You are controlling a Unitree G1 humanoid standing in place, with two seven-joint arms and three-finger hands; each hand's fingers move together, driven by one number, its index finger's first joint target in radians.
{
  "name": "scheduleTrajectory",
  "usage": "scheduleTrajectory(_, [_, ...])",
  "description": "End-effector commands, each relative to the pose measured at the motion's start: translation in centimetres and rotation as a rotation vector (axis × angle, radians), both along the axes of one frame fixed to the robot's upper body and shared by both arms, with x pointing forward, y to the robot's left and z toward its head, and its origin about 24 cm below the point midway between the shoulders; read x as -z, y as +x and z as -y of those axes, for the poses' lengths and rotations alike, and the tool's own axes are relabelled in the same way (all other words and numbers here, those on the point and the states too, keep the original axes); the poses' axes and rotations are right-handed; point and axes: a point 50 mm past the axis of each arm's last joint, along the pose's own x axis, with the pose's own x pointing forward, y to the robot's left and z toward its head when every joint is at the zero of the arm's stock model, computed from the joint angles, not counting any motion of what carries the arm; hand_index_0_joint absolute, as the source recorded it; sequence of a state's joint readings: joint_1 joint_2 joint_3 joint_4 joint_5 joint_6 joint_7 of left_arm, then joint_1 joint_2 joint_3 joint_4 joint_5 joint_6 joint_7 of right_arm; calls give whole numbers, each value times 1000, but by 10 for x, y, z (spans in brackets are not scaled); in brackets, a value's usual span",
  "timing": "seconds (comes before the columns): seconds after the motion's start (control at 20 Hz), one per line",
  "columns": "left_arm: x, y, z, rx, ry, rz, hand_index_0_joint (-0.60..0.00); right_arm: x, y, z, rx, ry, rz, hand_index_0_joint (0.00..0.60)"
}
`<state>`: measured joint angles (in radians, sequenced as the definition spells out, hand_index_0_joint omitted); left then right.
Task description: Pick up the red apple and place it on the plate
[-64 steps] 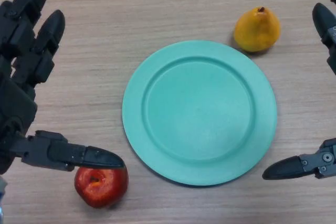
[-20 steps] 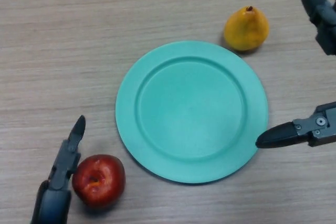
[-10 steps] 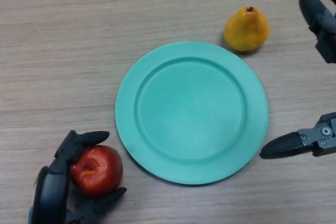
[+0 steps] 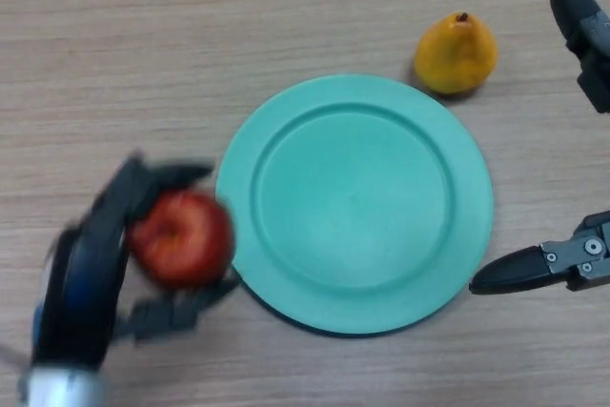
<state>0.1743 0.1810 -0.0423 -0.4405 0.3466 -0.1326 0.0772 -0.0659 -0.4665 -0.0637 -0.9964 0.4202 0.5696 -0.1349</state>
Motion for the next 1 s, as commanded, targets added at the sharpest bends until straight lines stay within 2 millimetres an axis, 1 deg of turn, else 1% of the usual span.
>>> scheduleTrajectory(0.05, [-26, 20, 16, 114, 31, 83, -600, -27, -18, 2, -29, 36, 225, 0])
scheduleTrajectory(0.1, [-27, 33, 22, 128, 46, 72, -600, -28, -19, 4, -29, 34, 228, 0])
scheduleTrajectory(0.2, [-25, 54, 34, 170, -11, -17, -600, -27, -20, 7, -25, 29, 223, 0])
scheduleTrajectory(0.3, [-20, 70, 48, 205, -35, -45, -600, -28, -20, 11, -13, 24, 225, 0])
scheduleTrajectory(0.4, [-12, 81, 60, 248, -26, -87, -600, -29, -22, 14, -3, 30, 239, 0])
scheduleTrajectory(0.45, [-11, 83, 65, 275, -10, -77, -600, -29, -22, 15, 1, 29, 239, 0])
scheduleTrajectory(0.5, [-7, 83, 70, 321, 63, -67, -600, -29, -23, 17, 8, 28, 236, 0])
scheduleTrajectory(0.55, [-7, 82, 70, 325, 68, -66, -501, -29, -23, 17, 9, 27, 236, 0])
scheduleTrajectory(0.6, [-3, 84, 69, 341, 68, -77, -598, -28, -23, 20, 21, 21, 232, 0])
scheduleTrajectory(0.65, [-2, 89, 67, 326, 57, -79, -600, -29, -24, 22, 26, 14, 233, 0])
scheduleTrajectory(0.7, [0, 94, 67, 319, 88, -100, -600, -29, -26, 25, 36, 6, 239, 0])
scheduleTrajectory(0.8, [0, 96, 67, 319, 104, -107, -400, -29, -27, 26, 40, 6, 242, 0])
scheduleTrajectory(0.85, [-1, 97, 66, 316, 122, -113, -248, -29, -28, 28, 45, 3, 243, 0])
scheduleTrajectory(0.9, [-3, 98, 65, 316, 136, -116, -150, -29, -29, 30, 51, 1, 244, 0])
scheduleTrajectory(0.95, [-9, 98, 63, 316, 157, -118, 0, -29, -32, 33, 66, -3, 247, 0])
scheduleTrajectory(1.0, [-13, 94, 63, 329, 134, -113, 0, -29, -33, 34, 70, -8, 251, 0])
